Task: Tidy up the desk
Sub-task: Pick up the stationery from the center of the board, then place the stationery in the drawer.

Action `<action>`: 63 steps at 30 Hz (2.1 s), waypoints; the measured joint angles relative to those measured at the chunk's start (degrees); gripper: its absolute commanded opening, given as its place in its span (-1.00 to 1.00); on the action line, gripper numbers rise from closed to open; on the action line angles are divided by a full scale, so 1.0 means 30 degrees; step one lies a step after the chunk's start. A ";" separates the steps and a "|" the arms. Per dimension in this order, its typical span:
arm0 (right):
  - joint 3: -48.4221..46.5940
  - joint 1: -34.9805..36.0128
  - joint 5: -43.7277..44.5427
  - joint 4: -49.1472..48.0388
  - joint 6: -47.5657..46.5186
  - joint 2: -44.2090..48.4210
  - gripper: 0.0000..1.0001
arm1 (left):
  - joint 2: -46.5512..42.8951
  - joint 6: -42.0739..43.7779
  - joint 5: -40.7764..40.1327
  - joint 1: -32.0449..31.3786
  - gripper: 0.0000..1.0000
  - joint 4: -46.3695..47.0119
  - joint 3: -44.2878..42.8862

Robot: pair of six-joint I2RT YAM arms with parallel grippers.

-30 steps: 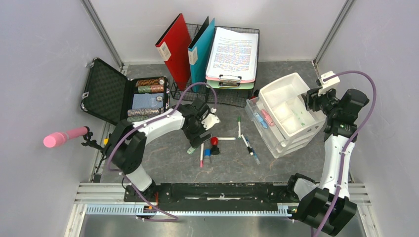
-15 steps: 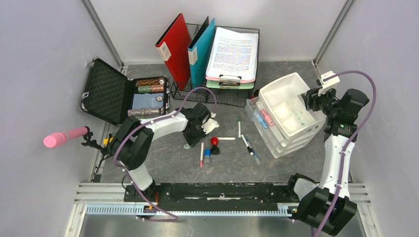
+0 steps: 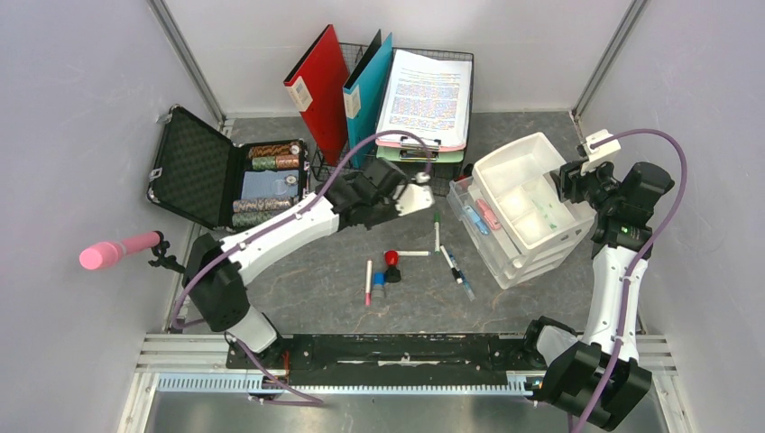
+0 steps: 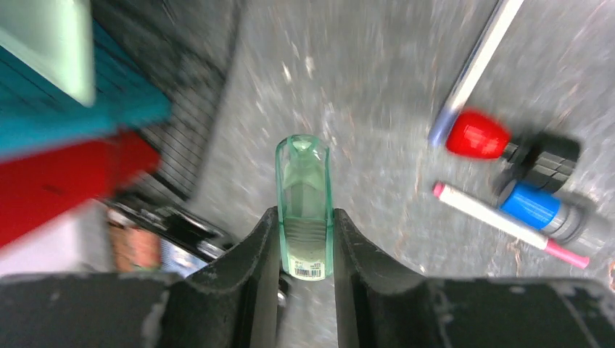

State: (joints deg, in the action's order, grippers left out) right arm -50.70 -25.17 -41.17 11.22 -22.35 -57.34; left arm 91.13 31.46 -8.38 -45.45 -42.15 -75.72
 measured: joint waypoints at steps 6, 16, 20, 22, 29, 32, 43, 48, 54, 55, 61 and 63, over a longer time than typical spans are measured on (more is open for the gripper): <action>0.0000 -0.0007 -0.0087 -0.0022 -0.0007 -0.0036 0.17 | 0.0561 0.3439 -0.1843 -0.4743 -0.72 0.0342 -0.4801; 0.0000 -0.0022 -0.0117 -0.0015 -0.0007 -0.0029 0.17 | 0.5122 1.0353 -0.3730 -0.8393 -0.65 0.1115 -0.9333; 0.0000 -0.0022 -0.0117 -0.0015 -0.0015 -0.0029 0.17 | 0.6280 1.2094 -0.3701 -0.9012 -0.63 0.1158 -0.9785; 0.0000 -0.0022 -0.0124 -0.0015 -0.0022 -0.0036 0.17 | 0.6572 1.2713 -0.3679 -0.9194 -0.63 0.1239 -1.0003; 0.0000 -0.0022 -0.0131 -0.0015 -0.0058 -0.0036 0.17 | 0.7053 1.3908 -0.3679 -0.9522 -0.26 0.1770 -1.1132; 0.0000 -0.0022 -0.0131 -0.0015 -0.0066 -0.0036 0.17 | 0.7125 1.4039 -0.3679 -0.9559 0.00 0.1945 -1.1191; 0.0000 -0.0022 -0.0131 -0.0022 -0.0073 -0.0044 0.17 | 0.7191 1.3908 -0.3665 -0.9559 0.38 0.1953 -1.1205; 0.0000 -0.0022 -0.0138 -0.0022 -0.0066 -0.0044 0.18 | 0.6645 1.2721 -0.3679 -0.9551 0.78 0.1807 -1.1191; 0.0000 -0.0022 -0.0138 -0.0022 -0.0073 -0.0044 0.18 | 0.4124 0.7752 -0.3096 -0.8947 1.00 0.1370 -1.0047; 0.0000 -0.0022 -0.0138 -0.0022 -0.0073 -0.0044 0.18 | 0.3657 0.6528 -0.2929 -0.8670 1.00 0.1341 -0.9683; 0.0000 -0.0022 -0.0153 -0.0036 -0.0073 -0.0058 0.18 | 0.2433 -0.0750 -0.0240 -0.5625 1.00 0.1625 -0.7111; 0.0000 -0.0029 -0.0211 -0.0080 -0.0073 -0.0087 0.18 | 0.2484 -0.2543 0.0539 -0.4699 1.00 0.1887 -0.6098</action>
State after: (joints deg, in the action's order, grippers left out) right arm -50.70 -25.26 -41.80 10.98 -22.57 -57.60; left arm 98.59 23.83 -6.76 -59.55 -36.49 -94.02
